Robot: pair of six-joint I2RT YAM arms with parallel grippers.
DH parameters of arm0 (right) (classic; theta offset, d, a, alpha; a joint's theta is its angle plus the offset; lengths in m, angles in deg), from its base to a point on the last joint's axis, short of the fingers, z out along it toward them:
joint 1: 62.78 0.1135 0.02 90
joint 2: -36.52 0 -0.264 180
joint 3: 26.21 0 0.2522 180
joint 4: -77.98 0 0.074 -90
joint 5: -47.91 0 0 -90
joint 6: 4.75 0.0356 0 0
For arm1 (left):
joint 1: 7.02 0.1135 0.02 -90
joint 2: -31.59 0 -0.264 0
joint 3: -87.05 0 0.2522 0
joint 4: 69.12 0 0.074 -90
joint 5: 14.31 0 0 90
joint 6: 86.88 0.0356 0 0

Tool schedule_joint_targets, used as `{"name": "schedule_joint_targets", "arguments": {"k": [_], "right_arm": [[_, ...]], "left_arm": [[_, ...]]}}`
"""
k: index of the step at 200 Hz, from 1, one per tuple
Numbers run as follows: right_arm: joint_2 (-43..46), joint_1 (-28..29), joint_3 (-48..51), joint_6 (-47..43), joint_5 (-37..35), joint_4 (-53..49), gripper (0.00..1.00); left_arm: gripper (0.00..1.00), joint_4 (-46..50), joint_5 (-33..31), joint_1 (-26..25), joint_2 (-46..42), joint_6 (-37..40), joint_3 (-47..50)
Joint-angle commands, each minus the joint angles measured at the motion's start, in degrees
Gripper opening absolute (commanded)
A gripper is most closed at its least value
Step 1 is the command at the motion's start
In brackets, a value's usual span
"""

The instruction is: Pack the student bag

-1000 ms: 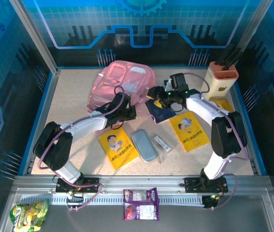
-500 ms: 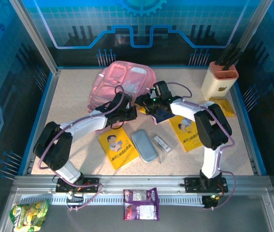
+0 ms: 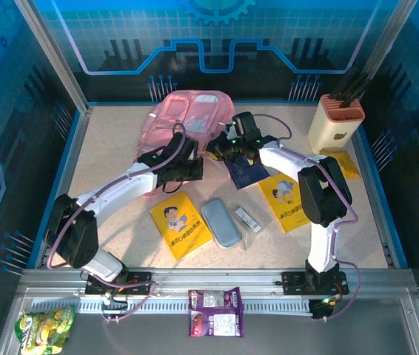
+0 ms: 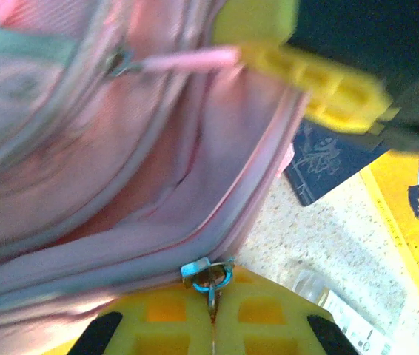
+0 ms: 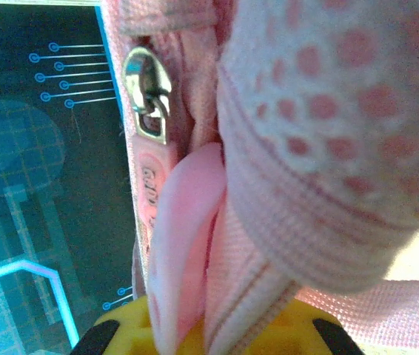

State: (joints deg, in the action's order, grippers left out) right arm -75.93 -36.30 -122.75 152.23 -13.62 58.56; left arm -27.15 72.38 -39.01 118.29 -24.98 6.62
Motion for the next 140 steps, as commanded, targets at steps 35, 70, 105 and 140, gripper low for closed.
{"name": "schedule_joint_targets", "arguments": {"k": [35,70,105,140], "right_arm": [[-5.14,-6.35,-11.39,-7.61,-2.39,-5.78,0.00],[-9.57,-6.46,-19.48,-12.35,-4.25,-12.28,0.00],[-10.96,-6.59,-25.50,-17.93,-5.02,-20.06,0.28],[-2.60,-7.14,-17.28,-22.12,-3.84,-22.89,0.69]], "left_arm": [[0.00,10.05,2.69,6.28,-7.41,0.32,9.62],[0.00,4.29,9.16,7.11,-5.39,0.11,8.13],[0.00,-1.37,12.22,7.03,-0.34,-3.59,3.68],[0.00,-2.58,10.91,6.98,1.98,-4.64,1.23]]}}
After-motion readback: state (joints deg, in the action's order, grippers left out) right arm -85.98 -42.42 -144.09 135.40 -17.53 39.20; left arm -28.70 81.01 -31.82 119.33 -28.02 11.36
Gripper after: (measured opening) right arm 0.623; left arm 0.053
